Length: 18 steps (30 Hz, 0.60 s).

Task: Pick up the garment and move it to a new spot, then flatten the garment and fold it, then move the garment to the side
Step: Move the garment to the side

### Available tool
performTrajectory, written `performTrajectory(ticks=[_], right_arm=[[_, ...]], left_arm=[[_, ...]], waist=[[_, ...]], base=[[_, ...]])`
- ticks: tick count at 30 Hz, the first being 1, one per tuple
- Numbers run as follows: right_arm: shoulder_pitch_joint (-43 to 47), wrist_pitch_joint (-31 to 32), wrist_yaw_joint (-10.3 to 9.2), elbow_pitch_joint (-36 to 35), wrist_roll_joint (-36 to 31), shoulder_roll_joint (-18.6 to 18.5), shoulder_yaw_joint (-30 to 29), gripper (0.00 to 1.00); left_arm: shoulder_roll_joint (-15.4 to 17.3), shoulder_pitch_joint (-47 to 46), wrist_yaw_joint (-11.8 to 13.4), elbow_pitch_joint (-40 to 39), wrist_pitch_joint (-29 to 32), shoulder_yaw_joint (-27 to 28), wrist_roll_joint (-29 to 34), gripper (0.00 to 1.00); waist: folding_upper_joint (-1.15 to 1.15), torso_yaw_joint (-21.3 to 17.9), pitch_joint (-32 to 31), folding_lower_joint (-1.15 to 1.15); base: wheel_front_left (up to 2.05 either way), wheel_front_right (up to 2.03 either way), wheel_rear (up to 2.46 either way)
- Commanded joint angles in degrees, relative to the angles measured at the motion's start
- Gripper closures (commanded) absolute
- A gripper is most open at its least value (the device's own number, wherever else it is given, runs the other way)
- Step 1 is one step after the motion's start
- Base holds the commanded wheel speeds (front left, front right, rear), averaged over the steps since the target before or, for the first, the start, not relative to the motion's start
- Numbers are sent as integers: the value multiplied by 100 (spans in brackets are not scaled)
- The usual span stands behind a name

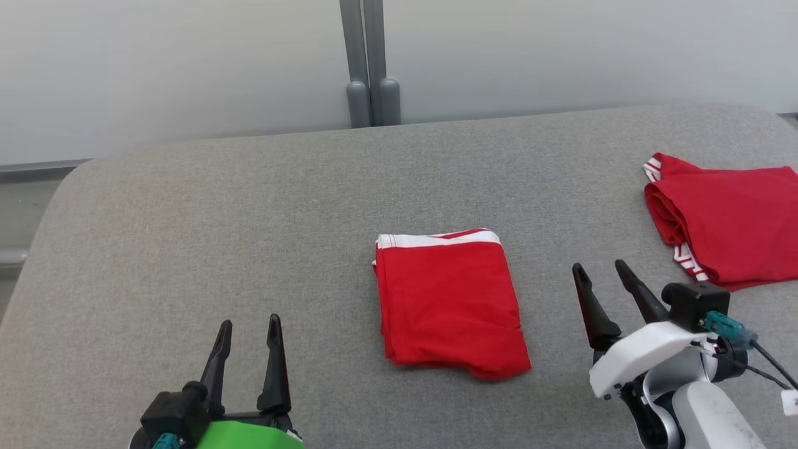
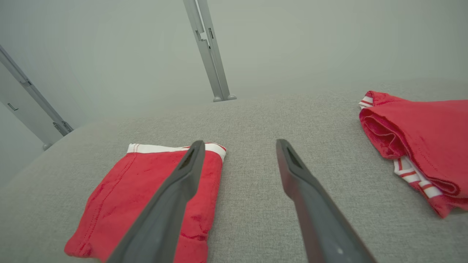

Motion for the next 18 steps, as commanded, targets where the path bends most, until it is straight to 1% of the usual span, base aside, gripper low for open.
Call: performTrajectory(ticks=[1,5,8,18], right_arm=[[-130,259,0,103,161,-95,51,0],[-423,954,0,508,664,-273,295,0],[-729,1204,0,897,941,-397,492,0],[-1630,1403,1,2215,1585,-502,1174,0]], left_arm=[[21,-54,-15,-17,0,-14,-27,0],[21,-153,-43,-40,1,-69,-61,0],[21,-224,-66,-81,1,-109,-75,0],[20,-423,-58,-143,1,-136,-114,0]], waist=[[0,82,42,0],[0,234,160,0],[0,373,291,0],[0,743,722,0]], base=[[0,0,0],[0,0,0],[0,0,0],[0,0,0]])
